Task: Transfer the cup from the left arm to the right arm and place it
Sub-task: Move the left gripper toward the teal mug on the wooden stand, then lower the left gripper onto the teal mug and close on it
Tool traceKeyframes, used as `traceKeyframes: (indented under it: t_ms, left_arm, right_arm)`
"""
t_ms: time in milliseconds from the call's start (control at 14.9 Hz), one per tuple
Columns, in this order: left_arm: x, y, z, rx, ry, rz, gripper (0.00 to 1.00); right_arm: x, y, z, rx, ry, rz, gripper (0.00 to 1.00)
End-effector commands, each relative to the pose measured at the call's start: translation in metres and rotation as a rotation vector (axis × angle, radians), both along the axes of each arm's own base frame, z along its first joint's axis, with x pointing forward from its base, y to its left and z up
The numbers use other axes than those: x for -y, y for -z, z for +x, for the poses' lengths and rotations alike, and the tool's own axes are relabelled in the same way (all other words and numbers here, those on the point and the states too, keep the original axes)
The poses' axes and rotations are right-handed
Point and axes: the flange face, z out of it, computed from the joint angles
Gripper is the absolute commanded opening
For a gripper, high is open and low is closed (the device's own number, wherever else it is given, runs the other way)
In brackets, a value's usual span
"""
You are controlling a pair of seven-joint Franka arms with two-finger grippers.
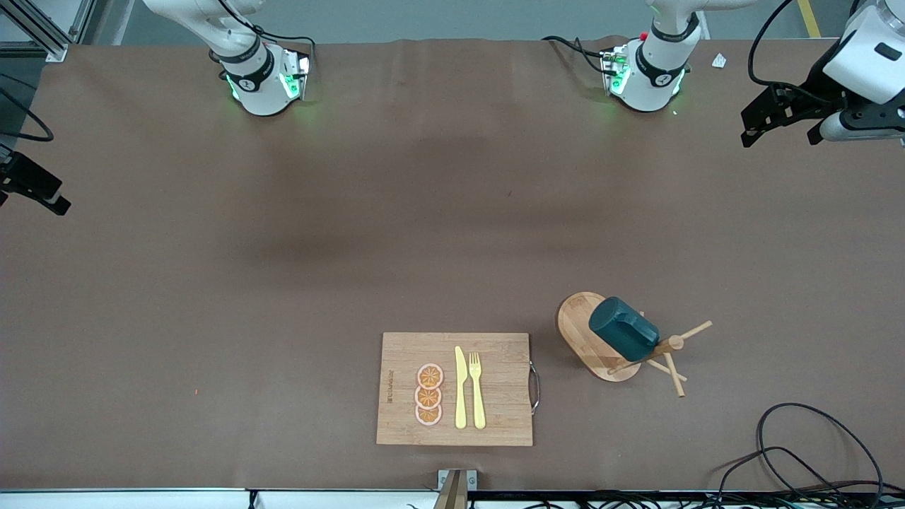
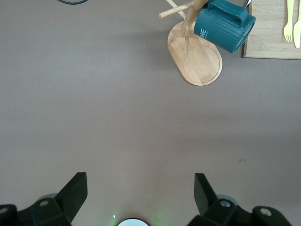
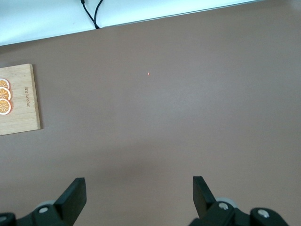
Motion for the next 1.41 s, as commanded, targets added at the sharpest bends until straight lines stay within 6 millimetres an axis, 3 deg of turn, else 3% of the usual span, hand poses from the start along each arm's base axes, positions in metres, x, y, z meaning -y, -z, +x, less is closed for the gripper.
traceKeyframes:
  t_ms: [0,269,538,942,1143,1345]
  left_arm:
    - [-0.004,-0.003,0.005,-0.01,0.007,0.025,1.0]
    - [-0.002,-0.005,0.03,0.002,0.003,0.012,1.0]
    - [0.006,0.021,0.057,0.004,-0.03,-0.017,1.0]
    - [0.052,0.087,0.104,0.041,-0.35,-0.116,1.0]
    - [0.061,0.118,0.127,0.063,-0.5,-0.159,1.0]
    - [0.071,0.152,0.152,0.079,-0.639,-0.228,1.0]
  right_arm:
    - [0.003,-0.002,0.001,0.003,0.0,-0.006,1.0]
    - [0.003,-0.003,0.0,0.003,-0.001,-0.009,1.0]
    - [0.003,-0.002,0.001,0.003,0.002,-0.007,1.0]
    - [0.0,0.0,0.002,-0.002,-0.003,-0.003,1.0]
    - [-0.009,0.029,0.019,-0.051,-0.006,0.004,1.0]
    - [-0.015,0.035,0.023,-0.062,-0.017,0.005,1.0]
